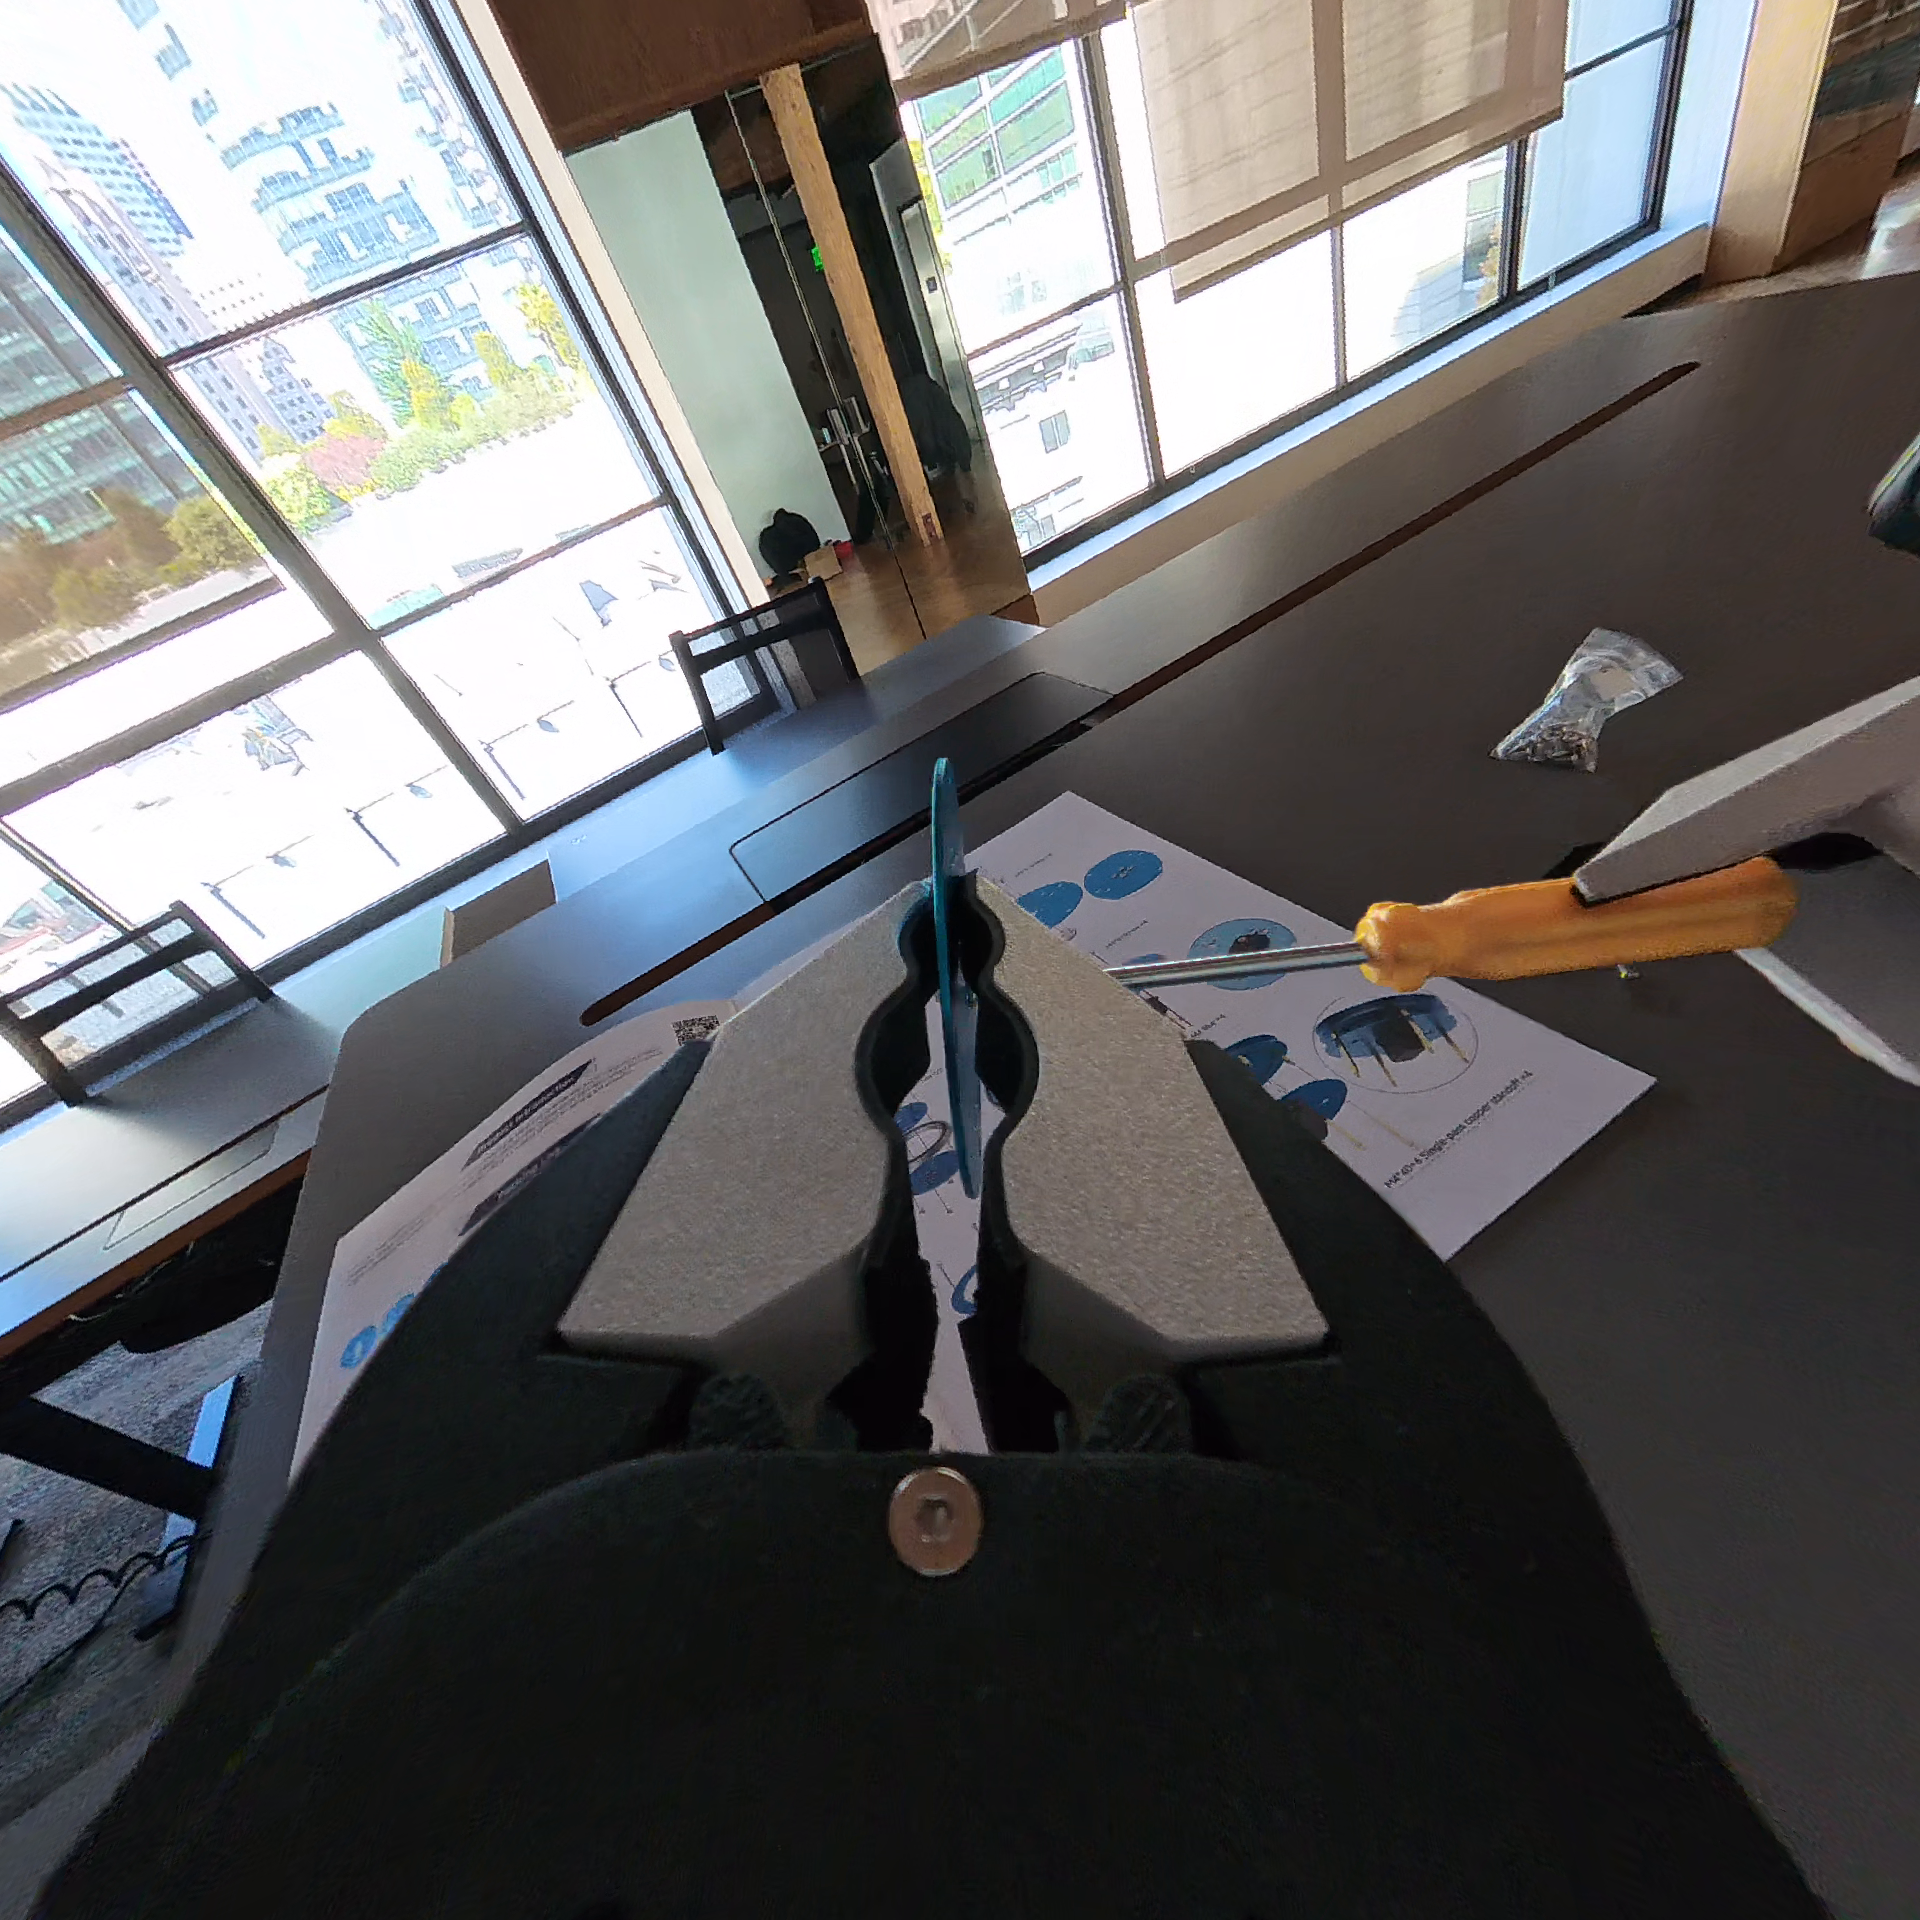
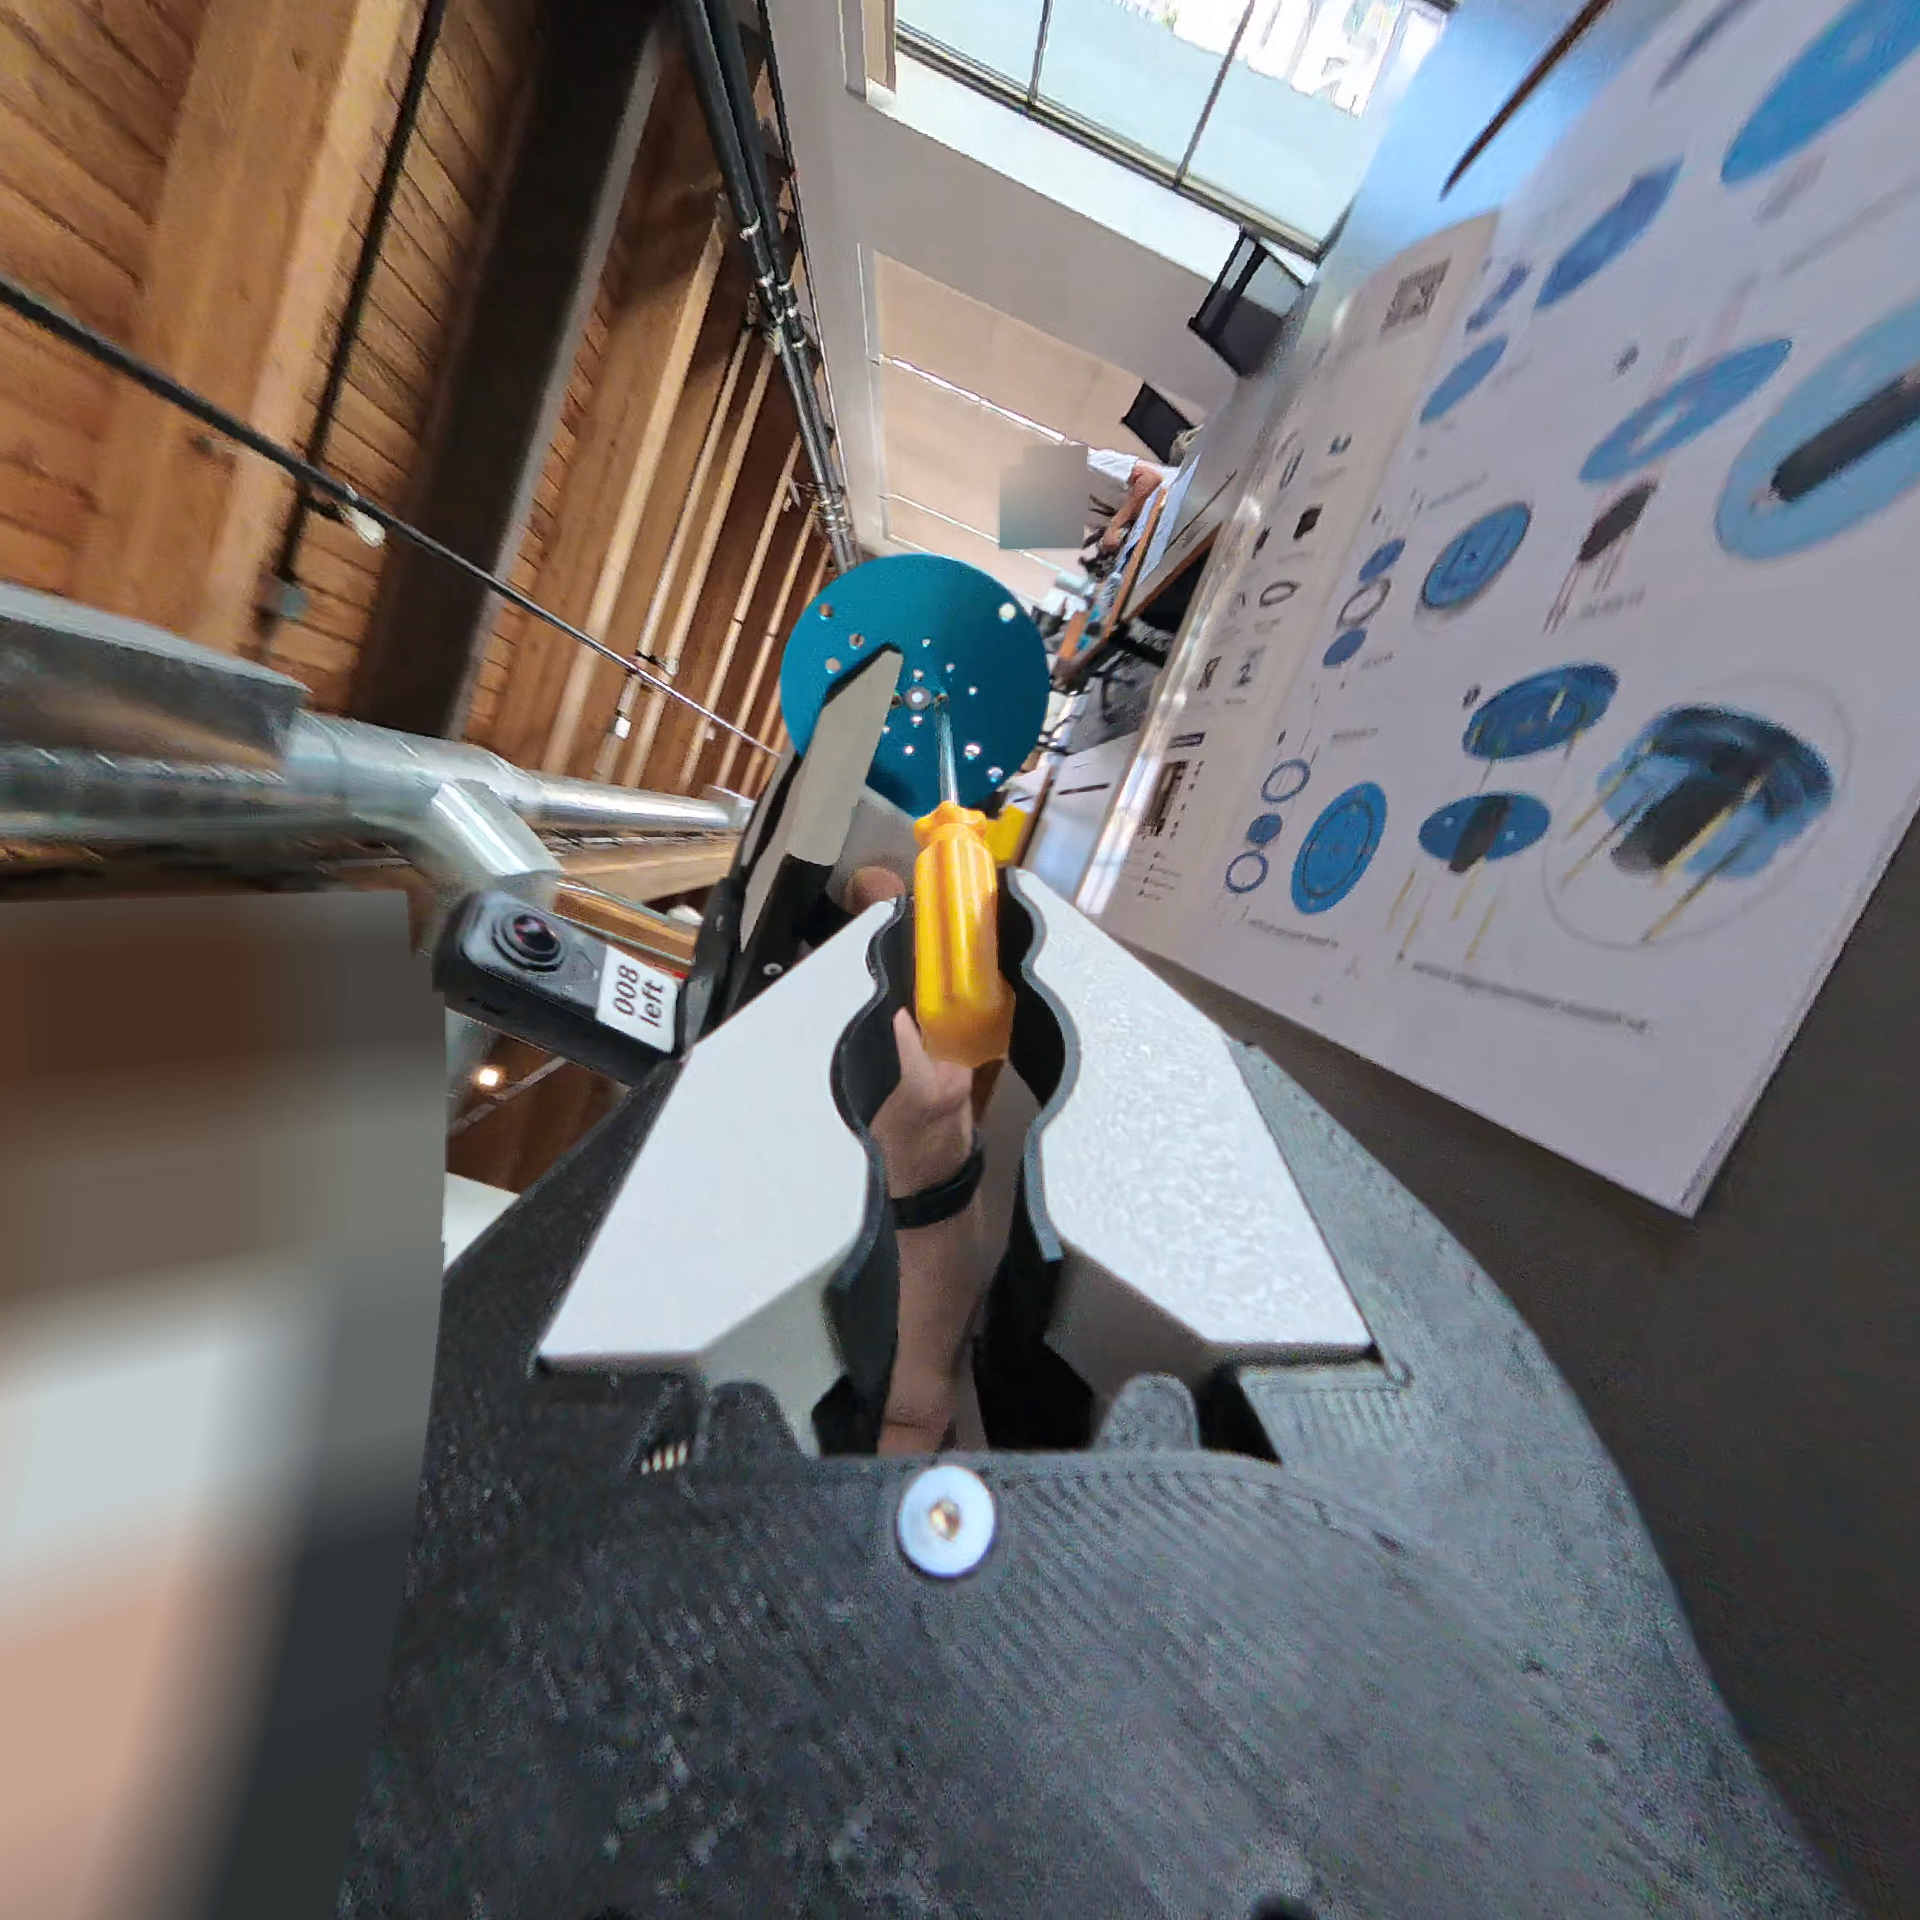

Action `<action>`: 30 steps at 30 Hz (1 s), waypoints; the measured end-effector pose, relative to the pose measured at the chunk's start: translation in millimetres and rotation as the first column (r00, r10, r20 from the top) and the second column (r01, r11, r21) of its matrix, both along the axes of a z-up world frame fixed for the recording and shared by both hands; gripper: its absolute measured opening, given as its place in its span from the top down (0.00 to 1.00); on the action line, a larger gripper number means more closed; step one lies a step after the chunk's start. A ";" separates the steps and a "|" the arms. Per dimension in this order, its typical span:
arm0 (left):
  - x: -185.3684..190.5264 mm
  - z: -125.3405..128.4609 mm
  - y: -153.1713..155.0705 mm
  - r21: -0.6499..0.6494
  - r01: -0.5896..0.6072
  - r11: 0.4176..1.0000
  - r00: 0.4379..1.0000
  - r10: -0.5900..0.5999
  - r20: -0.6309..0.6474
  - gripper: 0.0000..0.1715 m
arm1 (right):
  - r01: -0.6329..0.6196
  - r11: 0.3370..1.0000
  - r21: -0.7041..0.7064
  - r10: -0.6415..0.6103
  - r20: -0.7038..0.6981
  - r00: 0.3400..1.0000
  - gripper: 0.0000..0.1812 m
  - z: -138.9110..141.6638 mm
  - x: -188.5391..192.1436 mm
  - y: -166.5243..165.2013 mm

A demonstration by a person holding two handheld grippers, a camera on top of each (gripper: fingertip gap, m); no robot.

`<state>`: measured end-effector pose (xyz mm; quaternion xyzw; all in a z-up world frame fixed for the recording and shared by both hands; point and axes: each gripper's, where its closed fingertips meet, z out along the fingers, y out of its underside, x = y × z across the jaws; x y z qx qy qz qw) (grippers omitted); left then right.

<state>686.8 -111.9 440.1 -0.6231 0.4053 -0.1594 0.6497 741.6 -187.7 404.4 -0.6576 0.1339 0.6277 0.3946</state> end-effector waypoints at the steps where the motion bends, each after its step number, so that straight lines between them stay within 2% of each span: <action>1: 1.3 -1.9 0.0 -0.004 0.003 1.000 1.000 -0.003 -0.006 1.00 | -0.007 1.000 -0.024 0.006 -0.035 0.999 0.92 -3.0 0.8 -0.2; 4: 3.5 -6.5 0.8 -0.062 0.023 0.998 1.000 -0.021 0.023 1.00 | 0.004 1.000 0.001 -0.004 0.007 1.000 0.92 -5.2 5.0 0.4; 10: 1.7 -2.1 0.6 -0.153 0.064 0.986 0.991 -0.045 0.127 1.00 | 0.049 0.983 0.180 -0.087 0.206 0.975 0.95 12.4 18.6 2.1; 15: -2.4 -3.7 -3.0 -0.302 0.181 0.936 0.961 -0.103 0.256 1.00 | -0.018 0.944 0.329 -0.136 0.438 0.889 0.95 16.0 20.5 -3.1; 17: -5.3 -5.0 -4.1 -0.343 0.237 0.909 0.948 -0.139 0.286 1.00 | -0.118 0.907 0.403 -0.145 0.565 0.813 0.95 16.4 15.0 -7.1; 19: -8.9 -4.8 -2.7 -0.381 0.280 0.881 0.936 -0.162 0.313 1.00 | -0.307 0.869 0.389 -0.100 0.745 0.660 0.95 -1.7 2.7 -14.2; 21: -13.5 -0.8 -1.5 -0.411 0.321 0.853 0.918 -0.174 0.356 1.00 | -0.501 0.770 0.395 -0.079 0.839 0.539 0.95 -19.3 -12.9 -29.2; 23: -13.4 4.5 -7.6 -0.446 0.406 0.797 0.885 -0.222 0.409 1.00 | -0.643 0.671 0.368 -0.043 0.886 0.462 0.95 -39.5 -26.6 -45.4; 27: -9.2 13.9 -23.4 -0.498 0.575 0.649 0.791 -0.286 0.541 1.00 | -0.733 0.637 0.238 0.034 0.942 0.335 0.95 -74.3 -35.4 -54.6; 30: -5.5 11.9 -30.0 -0.517 0.610 0.601 0.775 -0.315 0.549 1.00 | -0.761 0.632 0.147 0.059 0.970 0.237 0.94 -90.0 -32.5 -57.2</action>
